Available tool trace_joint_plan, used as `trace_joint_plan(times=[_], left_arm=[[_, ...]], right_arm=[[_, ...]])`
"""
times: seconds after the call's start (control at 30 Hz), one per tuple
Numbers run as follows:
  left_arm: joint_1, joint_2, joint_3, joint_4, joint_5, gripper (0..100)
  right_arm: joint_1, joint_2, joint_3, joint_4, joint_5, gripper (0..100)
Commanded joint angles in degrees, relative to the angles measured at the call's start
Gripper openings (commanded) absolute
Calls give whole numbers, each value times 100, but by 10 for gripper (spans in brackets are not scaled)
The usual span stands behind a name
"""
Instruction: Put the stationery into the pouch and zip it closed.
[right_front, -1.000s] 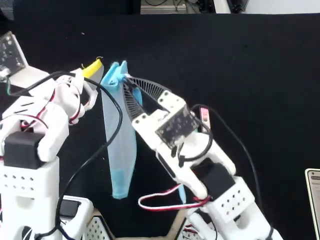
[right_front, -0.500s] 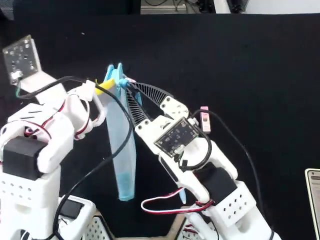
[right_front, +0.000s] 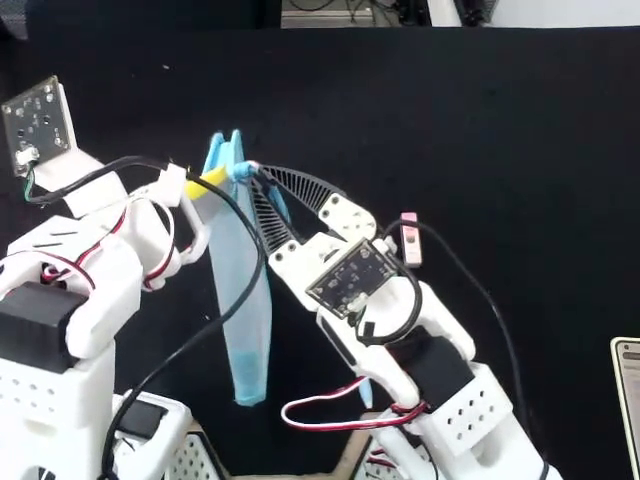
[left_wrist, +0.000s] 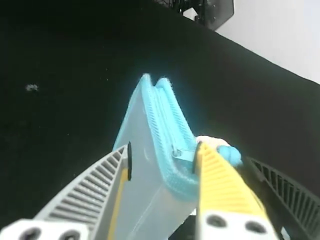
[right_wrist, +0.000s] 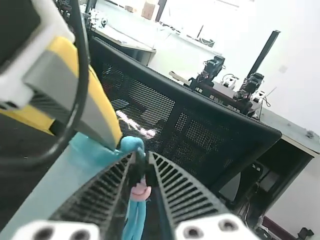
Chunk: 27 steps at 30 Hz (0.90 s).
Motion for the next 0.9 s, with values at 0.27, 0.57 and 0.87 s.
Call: trace_joint_plan(times=[0.27,0.57,0.87], left_arm=[[-40,18,-154,114,-264,30],[-22,18,-699,62,-2470,30],[-4,18,-620,123,-2664,30]], right_arm=[[88,-101,-145,-141,35,11],[105,-101,-409,-132,9,11],[-440,-497,-1235,2479,-1424,251]])
